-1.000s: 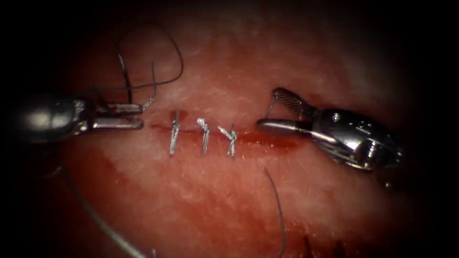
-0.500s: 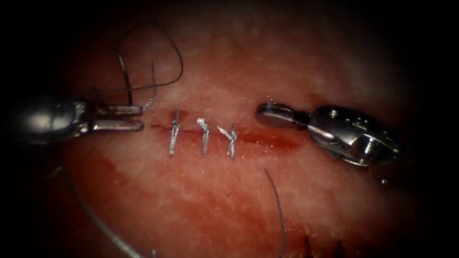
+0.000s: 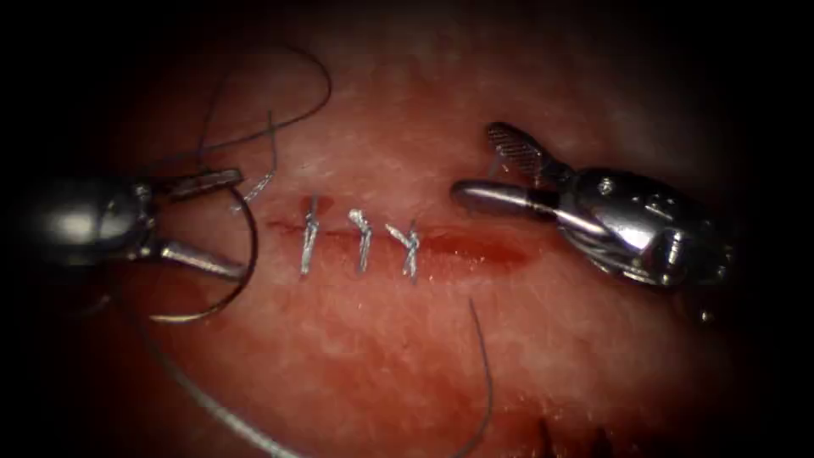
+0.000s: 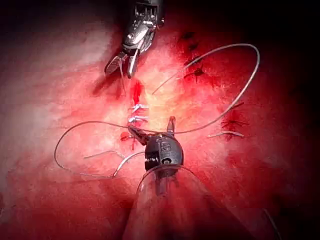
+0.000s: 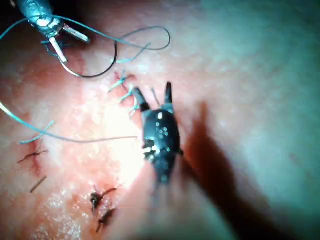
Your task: Wound Closure
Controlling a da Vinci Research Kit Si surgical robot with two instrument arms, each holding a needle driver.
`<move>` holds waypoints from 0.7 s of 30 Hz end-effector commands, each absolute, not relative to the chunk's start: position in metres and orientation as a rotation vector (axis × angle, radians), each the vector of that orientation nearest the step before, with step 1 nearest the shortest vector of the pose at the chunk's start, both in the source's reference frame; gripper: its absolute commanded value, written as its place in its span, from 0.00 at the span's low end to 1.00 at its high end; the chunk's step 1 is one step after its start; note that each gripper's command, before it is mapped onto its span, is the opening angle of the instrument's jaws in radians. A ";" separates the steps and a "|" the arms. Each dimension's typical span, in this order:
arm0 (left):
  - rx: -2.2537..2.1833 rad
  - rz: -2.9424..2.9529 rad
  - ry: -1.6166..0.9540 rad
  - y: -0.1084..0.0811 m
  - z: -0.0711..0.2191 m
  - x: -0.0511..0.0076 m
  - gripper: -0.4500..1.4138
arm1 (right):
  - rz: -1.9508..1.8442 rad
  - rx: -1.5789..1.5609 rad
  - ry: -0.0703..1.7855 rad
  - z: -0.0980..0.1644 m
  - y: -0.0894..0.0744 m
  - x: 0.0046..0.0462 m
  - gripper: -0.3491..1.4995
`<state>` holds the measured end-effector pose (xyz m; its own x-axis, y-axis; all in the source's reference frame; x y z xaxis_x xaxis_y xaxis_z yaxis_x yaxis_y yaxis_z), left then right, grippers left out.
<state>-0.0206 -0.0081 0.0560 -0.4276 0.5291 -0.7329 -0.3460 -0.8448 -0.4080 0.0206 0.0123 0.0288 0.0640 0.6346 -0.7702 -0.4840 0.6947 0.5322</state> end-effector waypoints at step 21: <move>-1.200 2.511 -0.198 -0.010 0.053 -0.0145 0.59 | 0.826 0.127 1.241 0.029 0.011 0.0205 0.87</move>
